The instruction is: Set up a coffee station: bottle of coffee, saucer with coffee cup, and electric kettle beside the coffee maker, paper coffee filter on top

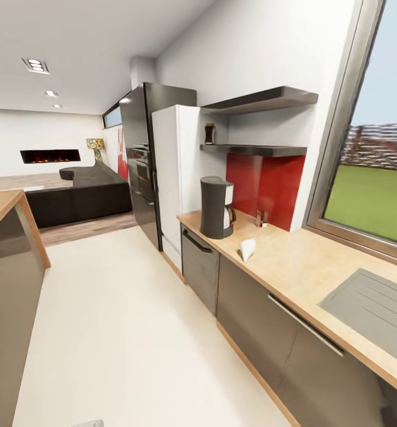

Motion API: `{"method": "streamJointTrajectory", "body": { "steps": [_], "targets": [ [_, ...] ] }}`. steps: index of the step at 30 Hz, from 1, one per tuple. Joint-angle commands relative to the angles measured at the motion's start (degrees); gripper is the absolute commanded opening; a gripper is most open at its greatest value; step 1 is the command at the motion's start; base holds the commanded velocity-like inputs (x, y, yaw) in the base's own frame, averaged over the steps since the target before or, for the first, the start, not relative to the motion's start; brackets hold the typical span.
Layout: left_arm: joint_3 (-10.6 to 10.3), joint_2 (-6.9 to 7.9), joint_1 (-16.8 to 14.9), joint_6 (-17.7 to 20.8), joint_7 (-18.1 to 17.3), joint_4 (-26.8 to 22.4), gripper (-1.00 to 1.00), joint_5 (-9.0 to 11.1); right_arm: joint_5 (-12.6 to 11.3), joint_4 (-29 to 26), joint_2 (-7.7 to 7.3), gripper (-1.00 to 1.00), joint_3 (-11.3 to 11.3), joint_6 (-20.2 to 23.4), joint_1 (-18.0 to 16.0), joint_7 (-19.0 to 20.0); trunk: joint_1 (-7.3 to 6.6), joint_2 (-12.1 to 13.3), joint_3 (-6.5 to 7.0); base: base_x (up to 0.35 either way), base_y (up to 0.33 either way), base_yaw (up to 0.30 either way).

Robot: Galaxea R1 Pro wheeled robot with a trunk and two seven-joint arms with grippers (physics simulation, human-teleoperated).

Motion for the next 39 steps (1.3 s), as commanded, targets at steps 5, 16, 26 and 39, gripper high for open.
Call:
{"method": "streamJointTrajectory", "body": {
  "steps": [5,16,26,39],
  "targets": [
    [0.2,0.00,0.0,-0.2,0.0,0.1,1.00,0.0,0.0,0.0,0.01,1.00,-0.1,-0.2,0.0,0.0,0.05,0.0,-0.01,0.319,0.172,0.000],
    [0.2,0.00,0.0,-0.2,0.0,0.1,1.00,0.0,0.0,0.0,0.03,1.00,-0.1,-0.2,0.0,0.0,0.05,0.0,-0.01,0.296,0.217,0.000],
    [0.2,0.00,0.0,-0.2,0.0,0.1,1.00,0.0,-0.1,0.0,-0.04,1.00,-0.2,-0.2,0.0,0.0,0.05,0.0,-0.01,0.294,0.220,-0.014],
    [0.1,-0.08,0.0,-0.2,0.1,0.1,1.00,0.0,0.0,0.0,-0.01,1.00,-0.1,-0.2,0.0,0.2,0.05,0.0,-0.01,0.287,0.196,-0.242]
  ]
}}
